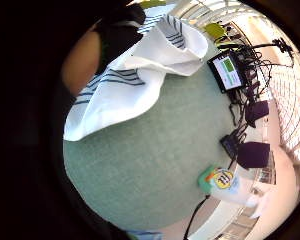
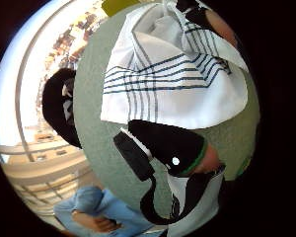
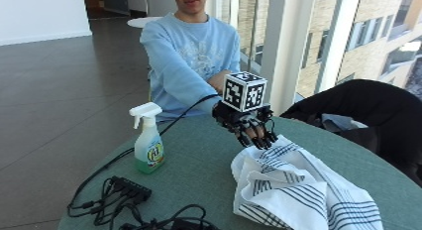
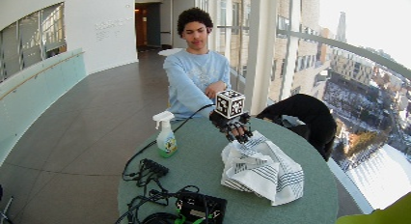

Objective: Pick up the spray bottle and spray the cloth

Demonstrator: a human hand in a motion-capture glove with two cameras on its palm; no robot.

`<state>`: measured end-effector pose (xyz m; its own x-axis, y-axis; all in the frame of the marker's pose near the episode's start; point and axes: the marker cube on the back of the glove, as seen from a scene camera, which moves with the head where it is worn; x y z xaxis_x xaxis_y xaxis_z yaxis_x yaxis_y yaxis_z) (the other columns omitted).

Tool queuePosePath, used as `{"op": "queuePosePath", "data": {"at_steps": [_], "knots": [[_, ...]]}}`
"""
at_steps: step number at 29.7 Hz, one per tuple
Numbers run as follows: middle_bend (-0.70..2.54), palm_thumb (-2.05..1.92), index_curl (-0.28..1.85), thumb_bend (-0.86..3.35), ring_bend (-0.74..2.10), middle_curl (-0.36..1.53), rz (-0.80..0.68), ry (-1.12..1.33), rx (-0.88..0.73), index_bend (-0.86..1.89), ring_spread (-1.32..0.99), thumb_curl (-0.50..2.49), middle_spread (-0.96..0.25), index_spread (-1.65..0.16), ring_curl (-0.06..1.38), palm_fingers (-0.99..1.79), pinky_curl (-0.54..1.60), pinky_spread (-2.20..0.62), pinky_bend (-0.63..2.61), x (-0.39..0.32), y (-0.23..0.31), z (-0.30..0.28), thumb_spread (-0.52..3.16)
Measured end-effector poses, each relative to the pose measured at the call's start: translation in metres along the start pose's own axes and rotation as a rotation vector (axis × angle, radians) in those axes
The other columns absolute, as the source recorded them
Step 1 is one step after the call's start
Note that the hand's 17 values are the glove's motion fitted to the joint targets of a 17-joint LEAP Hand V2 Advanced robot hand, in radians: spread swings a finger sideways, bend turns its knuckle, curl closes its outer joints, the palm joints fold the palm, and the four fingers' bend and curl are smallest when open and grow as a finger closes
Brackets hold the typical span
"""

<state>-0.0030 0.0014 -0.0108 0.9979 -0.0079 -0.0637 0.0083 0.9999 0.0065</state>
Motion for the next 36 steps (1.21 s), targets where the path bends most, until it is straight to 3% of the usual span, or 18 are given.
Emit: {"op": "queuePosePath", "data": {"at_steps": [18,36], "knots": [[0.21,0.31,0.29,-0.01,0.19,0.28,-0.066,0.000,0.004,0.16,0.02,0.19,-0.03,-0.42,0.19,0.44,0.26,0.24,0.24,0.000,0.032,-0.015,1.01],[0.19,0.34,0.30,-0.03,0.20,0.32,-0.145,-0.095,0.243,0.16,0.02,0.24,-0.04,-0.42,0.23,0.44,0.30,0.25,0.23,0.024,0.210,-0.020,1.00]]}}
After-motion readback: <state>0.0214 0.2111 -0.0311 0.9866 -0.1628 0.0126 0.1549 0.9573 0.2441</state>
